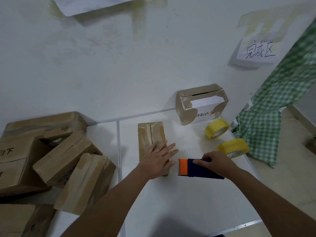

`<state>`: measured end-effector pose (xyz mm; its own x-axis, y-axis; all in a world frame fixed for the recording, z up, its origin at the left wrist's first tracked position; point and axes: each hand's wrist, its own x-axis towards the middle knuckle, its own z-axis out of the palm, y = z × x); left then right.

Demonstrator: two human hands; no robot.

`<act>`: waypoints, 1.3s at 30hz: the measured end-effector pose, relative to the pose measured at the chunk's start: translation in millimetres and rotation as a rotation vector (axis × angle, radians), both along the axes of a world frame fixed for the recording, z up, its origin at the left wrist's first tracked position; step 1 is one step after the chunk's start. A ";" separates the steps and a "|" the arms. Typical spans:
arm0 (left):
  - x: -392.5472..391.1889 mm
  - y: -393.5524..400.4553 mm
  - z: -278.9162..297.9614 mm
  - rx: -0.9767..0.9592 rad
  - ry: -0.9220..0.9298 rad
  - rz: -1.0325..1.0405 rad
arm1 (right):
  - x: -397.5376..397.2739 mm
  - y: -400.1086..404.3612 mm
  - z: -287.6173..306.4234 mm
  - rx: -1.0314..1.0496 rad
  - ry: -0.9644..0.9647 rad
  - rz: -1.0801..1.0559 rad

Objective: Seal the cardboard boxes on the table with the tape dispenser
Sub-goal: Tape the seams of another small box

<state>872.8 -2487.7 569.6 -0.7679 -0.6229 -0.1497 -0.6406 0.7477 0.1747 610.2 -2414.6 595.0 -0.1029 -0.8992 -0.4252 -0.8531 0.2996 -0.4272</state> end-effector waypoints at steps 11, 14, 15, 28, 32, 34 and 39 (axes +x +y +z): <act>4.3 -7.1 -24.5 -0.098 -0.078 -0.047 | -23.8 14.4 4.9 -0.004 -0.052 0.007; 4.3 -7.2 -25.0 -0.104 -0.081 -0.045 | -27.3 16.7 2.3 0.003 -0.028 0.030; 4.1 -7.4 -24.8 -0.100 -0.073 -0.041 | -26.2 16.0 1.5 0.007 -0.012 0.042; 2.7 -4.8 -25.4 -0.098 -0.075 -0.006 | 29.5 -24.7 -28.3 -0.044 0.338 0.111; 5.2 -2.9 -26.5 -0.106 -0.065 -0.030 | 4.9 -34.8 -26.6 0.037 0.417 -0.069; 4.8 -4.9 -25.9 -0.088 -0.059 -0.034 | -3.7 -34.8 -26.6 0.035 0.356 -0.158; 3.4 -5.0 -25.2 -0.089 -0.071 -0.039 | 34.2 -32.6 -43.2 -0.100 0.302 -0.166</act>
